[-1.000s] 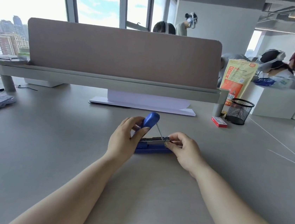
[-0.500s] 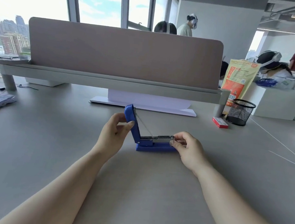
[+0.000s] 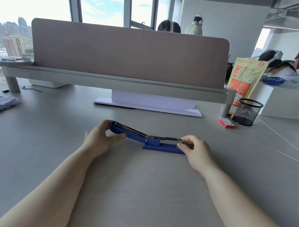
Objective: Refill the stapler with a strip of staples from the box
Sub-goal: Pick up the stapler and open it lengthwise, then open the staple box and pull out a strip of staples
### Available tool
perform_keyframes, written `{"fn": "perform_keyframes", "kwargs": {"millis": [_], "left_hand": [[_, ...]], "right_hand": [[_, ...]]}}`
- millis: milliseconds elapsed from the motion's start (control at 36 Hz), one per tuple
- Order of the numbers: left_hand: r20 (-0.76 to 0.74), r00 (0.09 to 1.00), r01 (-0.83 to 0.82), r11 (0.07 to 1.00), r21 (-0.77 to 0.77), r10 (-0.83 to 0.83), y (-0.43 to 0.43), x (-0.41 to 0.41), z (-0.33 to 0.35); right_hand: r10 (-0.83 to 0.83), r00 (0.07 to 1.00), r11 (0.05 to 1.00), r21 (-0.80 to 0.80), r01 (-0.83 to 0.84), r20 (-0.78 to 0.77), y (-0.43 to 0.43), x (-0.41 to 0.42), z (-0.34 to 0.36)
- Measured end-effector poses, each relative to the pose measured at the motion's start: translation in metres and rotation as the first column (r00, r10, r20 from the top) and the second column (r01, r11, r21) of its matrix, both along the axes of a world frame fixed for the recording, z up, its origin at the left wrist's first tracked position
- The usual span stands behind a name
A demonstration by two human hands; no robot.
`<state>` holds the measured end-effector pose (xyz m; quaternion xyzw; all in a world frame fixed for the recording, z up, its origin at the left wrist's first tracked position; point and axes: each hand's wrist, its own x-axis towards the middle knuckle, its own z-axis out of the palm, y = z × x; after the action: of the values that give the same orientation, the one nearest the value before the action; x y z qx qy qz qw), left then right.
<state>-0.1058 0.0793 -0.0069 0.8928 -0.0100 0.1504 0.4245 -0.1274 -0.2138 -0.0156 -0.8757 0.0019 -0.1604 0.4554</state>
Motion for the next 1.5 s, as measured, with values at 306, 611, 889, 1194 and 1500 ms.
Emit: {"fn": "perform_keyframes", "kwargs": {"millis": [306,611,889,1194,1500], "left_hand": [[-0.022,0.999,0.025,1.0,-0.011,-0.025,0.0,0.003,-0.004],[0.255,0.934,0.128,0.901,0.415,-0.251,-0.086,-0.044,0.031],[-0.004,0.772,0.536,0.648,0.541,-0.636,-0.234,-0.056,0.01],[-0.094,0.837,0.486,0.654,0.579,-0.539,-0.275,-0.024,-0.003],[-0.02,0.863,0.416,0.686,0.597,-0.506,-0.28,-0.023,-0.008]], "right_hand": [[0.027,0.999,0.998,0.051,-0.025,-0.034,-0.001,-0.003,0.003],[-0.022,0.987,0.996,0.087,0.036,-0.16,-0.047,-0.014,0.018],[-0.308,0.939,0.927,-0.269,0.261,-0.152,-0.153,-0.045,0.012],[-0.364,0.926,0.818,-0.51,0.267,-0.1,-0.177,0.011,0.01],[-0.322,0.936,0.722,-0.677,0.145,-0.143,-0.19,0.086,0.006]]}}
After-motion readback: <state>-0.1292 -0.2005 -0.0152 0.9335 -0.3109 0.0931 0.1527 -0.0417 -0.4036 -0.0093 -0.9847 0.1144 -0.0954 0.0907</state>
